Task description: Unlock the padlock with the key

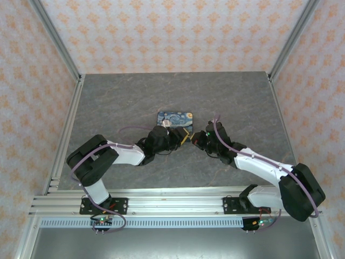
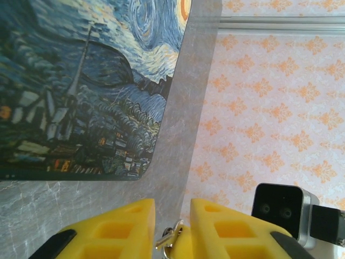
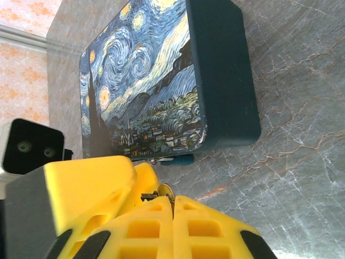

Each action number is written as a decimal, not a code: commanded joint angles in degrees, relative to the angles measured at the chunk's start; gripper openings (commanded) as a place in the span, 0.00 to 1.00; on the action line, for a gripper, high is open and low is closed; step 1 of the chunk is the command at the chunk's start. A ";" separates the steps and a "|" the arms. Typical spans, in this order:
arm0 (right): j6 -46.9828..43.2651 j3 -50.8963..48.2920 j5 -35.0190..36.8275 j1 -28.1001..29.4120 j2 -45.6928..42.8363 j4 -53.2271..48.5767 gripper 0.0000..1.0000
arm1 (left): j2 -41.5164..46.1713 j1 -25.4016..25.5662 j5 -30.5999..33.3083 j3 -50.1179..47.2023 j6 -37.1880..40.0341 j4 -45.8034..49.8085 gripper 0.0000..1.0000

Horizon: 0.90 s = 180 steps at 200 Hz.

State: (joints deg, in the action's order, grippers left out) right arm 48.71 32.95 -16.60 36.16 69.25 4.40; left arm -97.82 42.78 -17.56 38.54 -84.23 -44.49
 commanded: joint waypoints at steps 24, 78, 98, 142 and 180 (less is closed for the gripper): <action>0.89 -0.82 -0.71 -0.21 -0.70 2.42 0.00 | -1.28 0.79 1.29 0.64 -0.37 -2.69 0.17; 0.95 -1.11 -0.87 -0.24 -0.96 2.46 0.00 | -1.61 0.81 1.47 1.09 -0.33 -2.93 0.03; 0.88 -1.38 -0.88 -0.30 -1.07 2.35 0.00 | -1.58 0.73 1.56 1.18 -0.20 -3.13 0.00; 0.20 -5.04 -4.52 -7.42 -6.96 1.24 0.52 | -0.48 -1.11 -1.92 1.56 3.58 -1.74 0.00; 1.22 -8.60 -15.09 -16.31 -10.11 9.99 0.56 | 2.05 -3.55 -9.74 3.64 12.69 1.99 0.00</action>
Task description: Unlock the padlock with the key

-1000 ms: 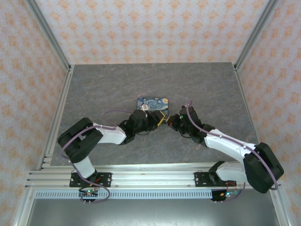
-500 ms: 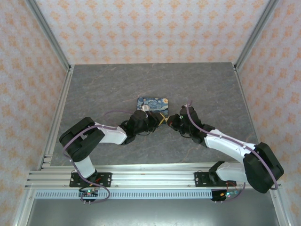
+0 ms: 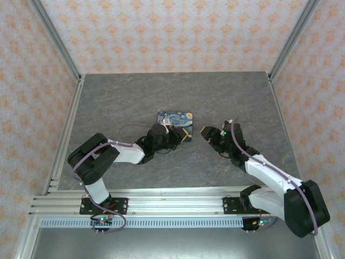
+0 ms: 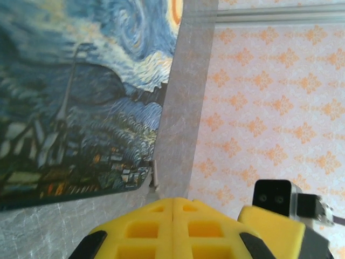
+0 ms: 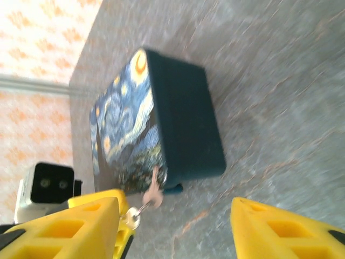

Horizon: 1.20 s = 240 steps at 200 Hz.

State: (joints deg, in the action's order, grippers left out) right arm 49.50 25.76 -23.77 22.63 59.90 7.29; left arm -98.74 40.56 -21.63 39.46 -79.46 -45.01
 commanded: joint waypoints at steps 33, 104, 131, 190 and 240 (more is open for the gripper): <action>0.24 -0.38 -16.36 -3.30 3.76 17.73 0.54 | 5.68 -4.08 -12.36 4.63 14.55 6.89 0.00; 5.27 2.25 -20.88 -3.21 10.25 31.89 0.40 | 8.94 -6.25 -19.92 8.78 20.95 12.32 0.00; 7.38 2.81 -21.31 -2.79 11.73 35.72 0.34 | 8.05 -6.62 -20.62 8.72 18.65 9.36 0.00; 7.68 2.37 -21.46 -0.73 12.28 37.28 0.32 | 5.97 -7.08 -21.59 8.67 15.08 5.10 0.00; 7.55 1.58 -21.82 0.39 12.96 38.09 0.32 | 4.57 -7.42 -21.53 8.54 13.12 2.36 0.00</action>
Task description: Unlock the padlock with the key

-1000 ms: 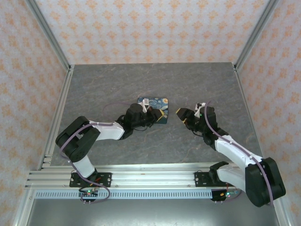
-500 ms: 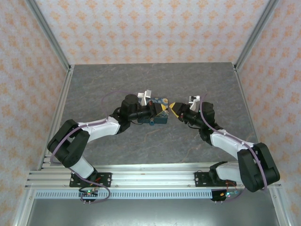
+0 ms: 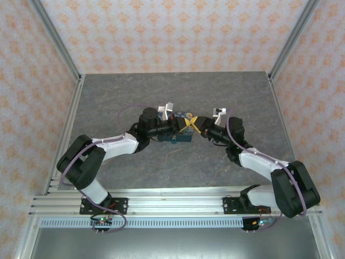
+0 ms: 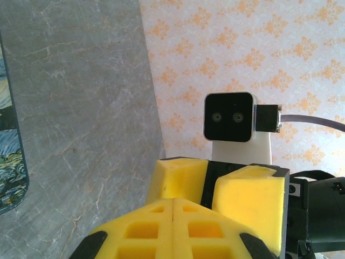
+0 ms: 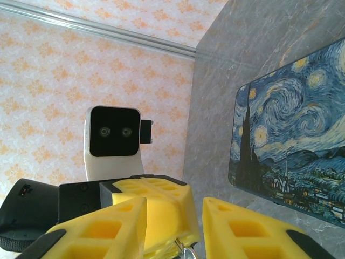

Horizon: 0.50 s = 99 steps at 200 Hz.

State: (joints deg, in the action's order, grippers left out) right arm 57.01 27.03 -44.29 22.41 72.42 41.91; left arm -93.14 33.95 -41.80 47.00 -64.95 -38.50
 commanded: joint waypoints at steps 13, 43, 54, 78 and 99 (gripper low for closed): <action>0.03 0.00 -1.45 0.85 0.44 3.46 0.32 | -1.22 -0.84 -1.30 0.99 -1.66 -4.39 0.00; -0.15 -0.96 -1.71 1.05 0.27 3.54 0.31 | -1.51 -1.17 -1.10 1.07 -1.86 -4.55 0.00; -0.15 -1.33 -1.67 0.97 0.14 3.54 0.31 | -1.58 -1.24 -1.02 1.07 -1.89 -4.53 0.00; -0.24 -1.87 -1.69 1.02 0.26 3.62 0.29 | -1.94 -1.44 -0.91 1.08 -2.10 -4.82 0.00; -0.21 -2.07 -1.68 1.06 0.34 3.88 0.26 | -2.34 -1.43 -0.93 1.27 -2.37 -5.08 0.00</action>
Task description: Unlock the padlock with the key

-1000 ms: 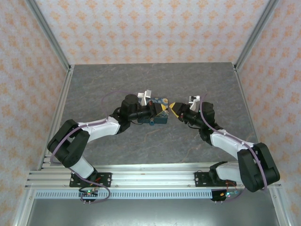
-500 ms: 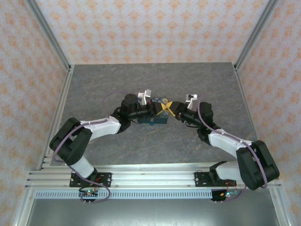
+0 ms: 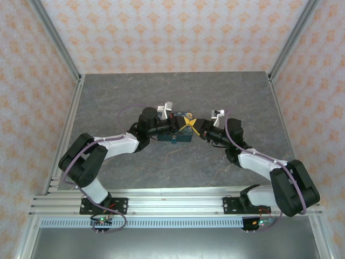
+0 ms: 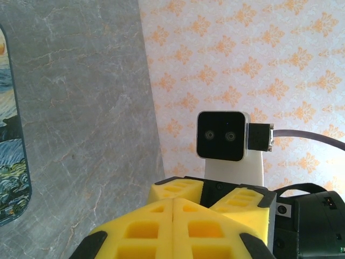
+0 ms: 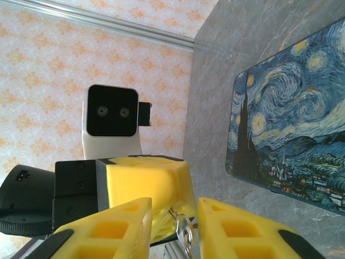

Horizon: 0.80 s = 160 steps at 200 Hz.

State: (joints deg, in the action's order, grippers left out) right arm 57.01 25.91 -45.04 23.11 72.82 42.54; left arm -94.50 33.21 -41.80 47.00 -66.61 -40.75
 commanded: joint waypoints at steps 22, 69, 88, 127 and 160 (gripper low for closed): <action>-0.19 -0.88 -0.93 0.38 0.04 3.42 0.22 | -1.25 -0.69 -0.83 1.31 -0.80 -2.91 0.00; -0.18 -0.69 -1.19 0.37 0.65 3.75 0.14 | -1.74 -0.69 -0.83 1.25 -0.98 -3.02 0.00; -0.24 -0.69 -1.34 0.40 0.96 3.99 0.12 | -1.86 -0.69 -0.84 1.26 -0.98 -3.12 0.00; -0.21 -0.77 -1.37 0.44 1.25 4.09 0.03 | -2.08 -0.69 -0.83 1.25 -0.98 -3.03 0.00; -0.15 -0.88 -1.06 0.42 1.16 4.05 0.00 | -2.18 -0.69 -0.66 1.15 -1.04 -3.06 0.00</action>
State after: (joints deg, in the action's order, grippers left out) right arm 57.21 25.50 -44.95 23.11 74.13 42.85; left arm -95.92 32.84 -41.78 47.03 -67.66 -41.89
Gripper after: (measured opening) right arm 0.047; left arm 0.042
